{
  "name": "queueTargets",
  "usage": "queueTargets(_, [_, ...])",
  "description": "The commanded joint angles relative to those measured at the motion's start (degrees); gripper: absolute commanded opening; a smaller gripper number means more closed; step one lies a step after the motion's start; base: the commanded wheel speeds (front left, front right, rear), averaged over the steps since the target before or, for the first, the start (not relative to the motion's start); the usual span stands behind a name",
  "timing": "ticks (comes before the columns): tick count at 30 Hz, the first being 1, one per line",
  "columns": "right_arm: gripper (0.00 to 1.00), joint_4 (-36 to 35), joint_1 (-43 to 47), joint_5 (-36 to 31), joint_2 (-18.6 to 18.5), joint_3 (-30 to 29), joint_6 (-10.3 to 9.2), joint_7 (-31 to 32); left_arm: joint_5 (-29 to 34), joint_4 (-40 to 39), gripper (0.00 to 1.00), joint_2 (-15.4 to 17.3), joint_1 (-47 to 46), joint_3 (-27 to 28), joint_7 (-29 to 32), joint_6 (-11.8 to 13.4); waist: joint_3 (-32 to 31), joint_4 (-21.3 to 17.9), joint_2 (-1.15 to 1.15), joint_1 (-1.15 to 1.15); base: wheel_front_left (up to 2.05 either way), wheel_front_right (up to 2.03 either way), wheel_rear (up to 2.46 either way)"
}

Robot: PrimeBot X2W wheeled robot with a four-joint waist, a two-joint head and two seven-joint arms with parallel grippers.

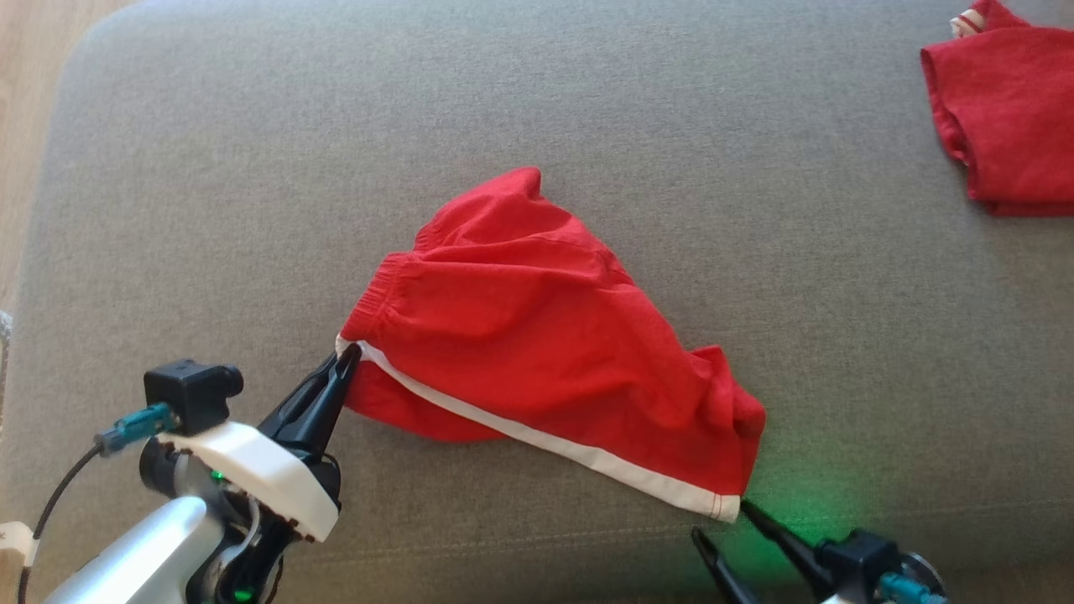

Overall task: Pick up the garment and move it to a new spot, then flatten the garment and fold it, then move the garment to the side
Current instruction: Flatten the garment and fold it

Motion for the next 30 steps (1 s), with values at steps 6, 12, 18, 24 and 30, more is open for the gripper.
queueTargets(6, [1.00,0.06,-2.55,-1.96,-0.37,-1.95,-0.02,-0.55,1.11,-0.96,0.00,1.31,-2.53,2.53,-0.68,-0.46,0.80,1.11,0.00,0.00,0.00,0.00,0.00])
queueTargets(12, [0.82,0.65,-2.08,-1.83,-0.08,-2.41,-0.02,-0.55,1.23,-1.04,0.00,1.10,-3.10,2.38,-0.40,-0.39,1.50,1.73,0.00,0.00,0.00,0.00,0.00])
queueTargets(18, [0.00,1.22,-2.94,-0.87,-0.47,-0.86,-0.02,-0.55,1.24,-0.99,0.00,0.86,-3.58,2.23,-0.18,-0.56,1.93,1.53,0.00,0.00,0.00,0.00,0.00])
queueTargets(24, [0.00,-5.49,-2.23,1.84,-1.17,-5.56,-0.02,-0.55,0.63,-2.26,0.00,0.86,-3.35,4.19,-0.44,-1.51,0.62,0.03,0.00,0.00,0.00,0.00,0.00])
queueTargets(30, [0.00,-16.30,-2.41,5.78,-4.03,-13.66,-0.02,-0.55,0.36,-8.17,0.00,1.10,-4.14,9.55,-0.67,-3.82,-1.28,-2.38,0.00,0.00,0.00,0.00,0.00])
